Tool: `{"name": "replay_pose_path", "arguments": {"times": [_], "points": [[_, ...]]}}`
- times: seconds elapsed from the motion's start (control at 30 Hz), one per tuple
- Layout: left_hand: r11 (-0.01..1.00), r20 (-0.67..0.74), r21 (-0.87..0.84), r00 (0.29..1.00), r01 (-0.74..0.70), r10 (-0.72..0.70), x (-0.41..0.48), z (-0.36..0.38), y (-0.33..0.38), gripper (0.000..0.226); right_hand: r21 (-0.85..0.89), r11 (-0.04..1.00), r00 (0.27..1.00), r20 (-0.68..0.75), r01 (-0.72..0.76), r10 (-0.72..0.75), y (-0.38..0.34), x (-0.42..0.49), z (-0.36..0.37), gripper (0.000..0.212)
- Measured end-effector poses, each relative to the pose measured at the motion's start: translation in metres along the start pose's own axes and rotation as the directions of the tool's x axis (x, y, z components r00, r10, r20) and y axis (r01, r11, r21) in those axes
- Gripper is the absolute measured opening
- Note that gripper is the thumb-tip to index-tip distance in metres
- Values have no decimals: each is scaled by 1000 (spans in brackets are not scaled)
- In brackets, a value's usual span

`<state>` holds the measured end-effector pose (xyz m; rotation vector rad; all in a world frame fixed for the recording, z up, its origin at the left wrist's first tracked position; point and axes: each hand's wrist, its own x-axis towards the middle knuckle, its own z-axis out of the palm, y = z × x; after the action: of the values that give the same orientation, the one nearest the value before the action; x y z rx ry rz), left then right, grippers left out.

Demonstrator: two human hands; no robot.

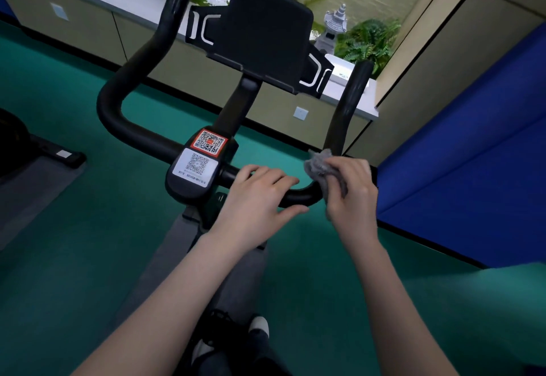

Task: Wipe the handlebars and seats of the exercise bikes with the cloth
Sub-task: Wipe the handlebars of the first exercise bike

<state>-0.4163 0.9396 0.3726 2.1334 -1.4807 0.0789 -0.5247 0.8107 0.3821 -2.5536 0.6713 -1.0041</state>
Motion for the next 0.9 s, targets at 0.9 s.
{"name": "replay_pose_path", "arguments": {"times": [0.9], "points": [[983, -36, -80, 985, 168, -171, 12, 12, 15, 37, 255, 942, 973, 19, 216, -228, 49, 21, -3, 18]]}}
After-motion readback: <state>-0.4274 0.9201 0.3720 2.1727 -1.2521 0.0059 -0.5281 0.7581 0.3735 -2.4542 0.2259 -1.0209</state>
